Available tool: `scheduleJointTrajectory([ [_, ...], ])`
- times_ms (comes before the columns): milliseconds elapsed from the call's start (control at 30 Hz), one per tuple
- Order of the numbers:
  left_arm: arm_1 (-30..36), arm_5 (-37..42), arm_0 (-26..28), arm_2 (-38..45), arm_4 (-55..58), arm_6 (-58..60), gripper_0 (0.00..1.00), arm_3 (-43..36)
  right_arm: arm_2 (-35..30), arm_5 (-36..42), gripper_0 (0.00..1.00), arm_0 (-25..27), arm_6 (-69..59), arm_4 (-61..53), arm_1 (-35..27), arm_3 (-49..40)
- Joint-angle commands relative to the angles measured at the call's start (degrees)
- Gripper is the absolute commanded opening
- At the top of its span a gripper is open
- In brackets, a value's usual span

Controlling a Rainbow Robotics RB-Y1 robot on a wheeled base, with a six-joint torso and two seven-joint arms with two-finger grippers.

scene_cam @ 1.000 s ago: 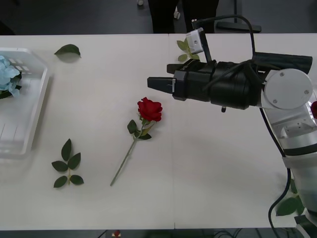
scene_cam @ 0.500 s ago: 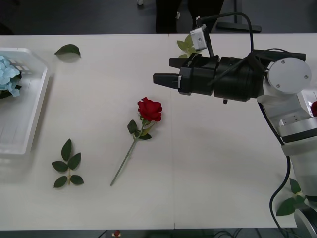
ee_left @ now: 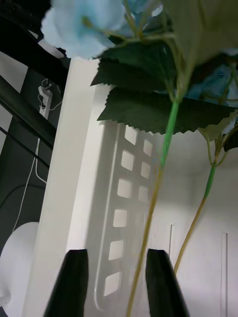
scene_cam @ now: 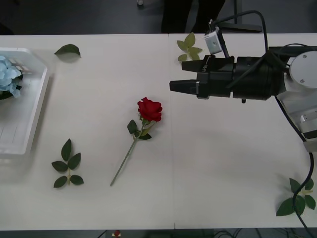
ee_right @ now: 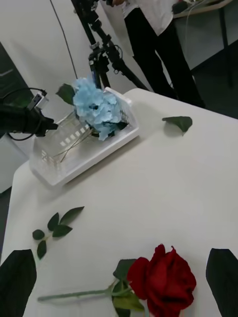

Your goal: Place the red flowers into the right box and the blue flowers into the left box. If a person shows an open palm, hand one flower to the person first, then continue sorting.

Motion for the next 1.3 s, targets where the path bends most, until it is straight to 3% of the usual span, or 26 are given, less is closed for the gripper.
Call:
scheduleJointTrajectory([
  [33,2.28,-0.46,-0.11,0.49,0.69,1.47,0.64,-0.96,-0.25,1.28,1.00,-2.13,3.36,-2.18,-3.02,-0.73],
  [200,2.72,5.43,-0.02,0.84,2.18,1.38,0.76,-4.04,-0.16,2.51,1.00,-2.13,4.59,-2.18,-4.25,-0.64],
  [433,4.22,30.83,-0.46,5.06,7.28,3.05,0.77,-21.18,-0.16,3.66,1.00,-2.05,6.88,-1.57,-6.01,-0.73],
  [600,4.30,38.48,-1.60,4.36,18.18,4.11,0.82,-28.03,-0.16,3.74,1.00,-2.05,7.93,-1.22,-6.01,-0.73],
  [700,4.22,38.83,-1.69,0.31,25.65,6.22,0.83,-32.16,-0.16,3.66,1.00,-2.05,8.37,-1.22,-6.01,-0.73],
  [833,2.90,36.72,-1.69,-6.81,27.67,11.49,0.86,-38.23,-0.16,3.66,1.00,-1.96,8.81,-1.22,-6.01,-0.64],
  [1033,-3.17,34.17,-1.69,-19.29,17.92,16.59,0.92,-46.93,-0.16,3.66,1.00,-1.96,9.25,-1.22,-6.01,-0.64],
  [1300,-8.70,28.55,-1.52,-37.92,4.12,16.50,1.00,-48.25,-0.16,3.74,1.00,-1.96,9.51,-1.22,-6.10,-0.38],
])
